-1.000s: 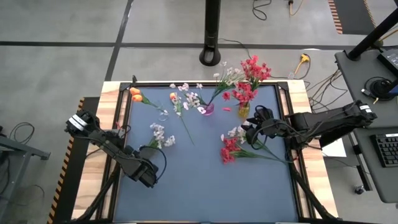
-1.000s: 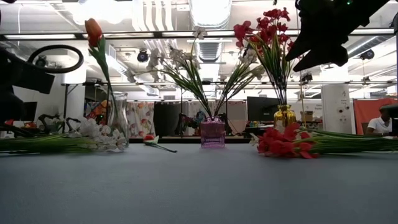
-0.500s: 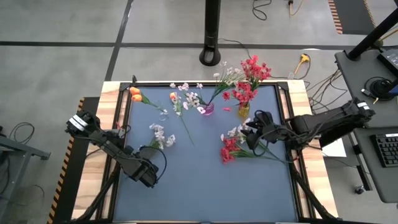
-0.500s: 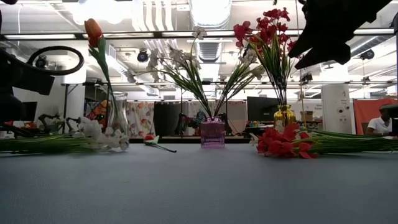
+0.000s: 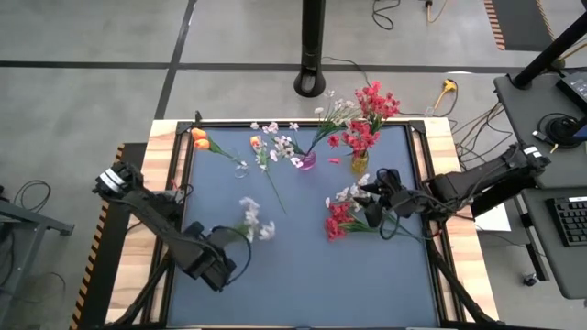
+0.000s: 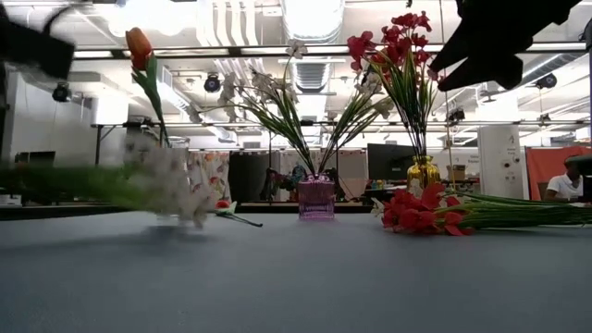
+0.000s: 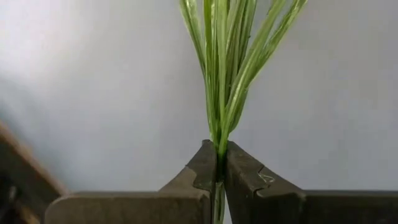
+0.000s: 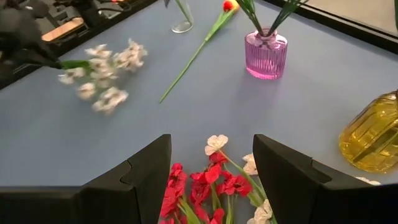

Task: Sort flowers into vase by color
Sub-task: Put the white flowers into the pink vase

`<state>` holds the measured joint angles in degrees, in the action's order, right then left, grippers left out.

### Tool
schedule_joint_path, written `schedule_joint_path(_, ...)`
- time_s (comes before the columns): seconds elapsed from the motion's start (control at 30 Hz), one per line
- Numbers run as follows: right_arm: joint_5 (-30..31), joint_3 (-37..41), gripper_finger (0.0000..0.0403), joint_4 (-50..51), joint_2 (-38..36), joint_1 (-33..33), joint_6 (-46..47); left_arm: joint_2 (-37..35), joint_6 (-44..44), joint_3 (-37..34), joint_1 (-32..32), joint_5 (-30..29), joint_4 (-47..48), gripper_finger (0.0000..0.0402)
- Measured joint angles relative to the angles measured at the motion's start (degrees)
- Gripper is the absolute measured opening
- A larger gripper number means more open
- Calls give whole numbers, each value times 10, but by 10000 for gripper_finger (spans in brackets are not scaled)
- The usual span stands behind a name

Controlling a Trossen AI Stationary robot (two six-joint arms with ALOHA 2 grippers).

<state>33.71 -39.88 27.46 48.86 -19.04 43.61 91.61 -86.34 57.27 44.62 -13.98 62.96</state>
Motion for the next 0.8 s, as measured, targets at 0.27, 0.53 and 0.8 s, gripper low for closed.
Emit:
schedule_joint_path(0.27, 16, 0, 219, -13, 0, -29, -8, -2, 175, 108, 61, -199, -39, 2)
schedule_joint_path(0.53, 24, 0, 219, -36, 4, -72, -11, -2, 430, 150, 66, -347, -143, 1)
schedule_joint_path(0.8, 24, 0, 219, -89, 42, -101, -30, -31, 629, 118, 31, -392, -263, 1)
